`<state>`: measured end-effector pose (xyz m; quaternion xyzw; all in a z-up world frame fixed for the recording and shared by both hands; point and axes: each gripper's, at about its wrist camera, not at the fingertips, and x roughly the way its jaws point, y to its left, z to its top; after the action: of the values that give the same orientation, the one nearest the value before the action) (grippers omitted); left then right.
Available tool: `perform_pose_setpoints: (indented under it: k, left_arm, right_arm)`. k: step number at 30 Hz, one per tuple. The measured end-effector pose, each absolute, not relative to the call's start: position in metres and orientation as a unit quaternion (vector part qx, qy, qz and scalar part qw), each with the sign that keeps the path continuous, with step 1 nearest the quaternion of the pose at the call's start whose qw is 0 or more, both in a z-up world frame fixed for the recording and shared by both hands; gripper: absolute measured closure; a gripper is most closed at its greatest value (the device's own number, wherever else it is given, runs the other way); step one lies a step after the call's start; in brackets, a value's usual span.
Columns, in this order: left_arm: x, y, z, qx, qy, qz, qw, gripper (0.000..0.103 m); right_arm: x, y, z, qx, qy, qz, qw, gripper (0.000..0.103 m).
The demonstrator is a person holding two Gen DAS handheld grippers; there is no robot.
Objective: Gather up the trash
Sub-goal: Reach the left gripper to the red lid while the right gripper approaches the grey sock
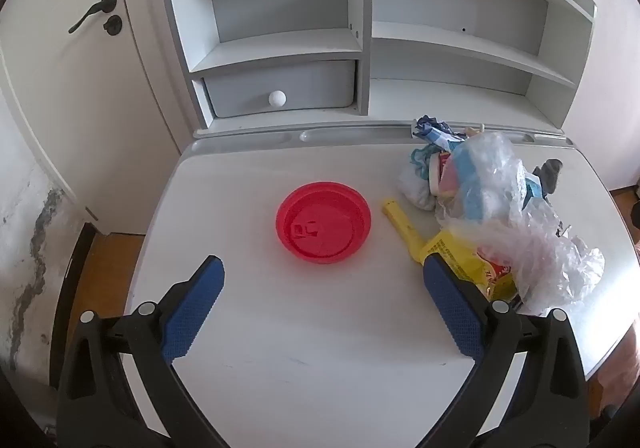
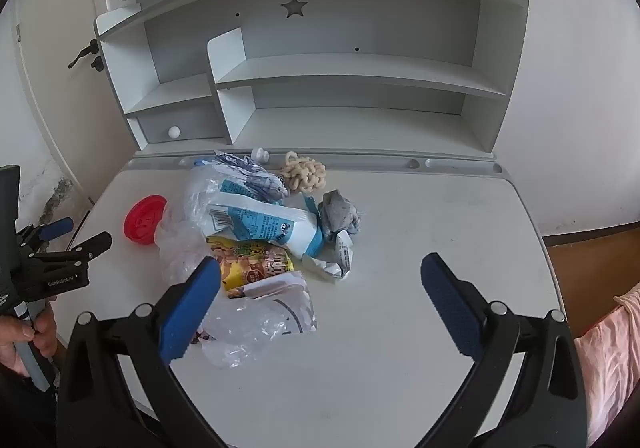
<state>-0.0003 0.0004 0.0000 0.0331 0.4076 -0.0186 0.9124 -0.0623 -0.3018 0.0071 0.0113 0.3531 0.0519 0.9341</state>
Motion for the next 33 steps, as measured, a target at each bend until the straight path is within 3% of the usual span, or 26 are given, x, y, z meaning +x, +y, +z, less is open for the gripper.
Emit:
perform_pose_setpoints:
  k: [33]
  left_arm:
    - [0.004,0.014,-0.01,0.031,0.411,-0.008,0.911,0.006]
  right_arm:
    - [-0.064,-0.305,0.01,0.015,0.352,0.049,0.934,0.006]
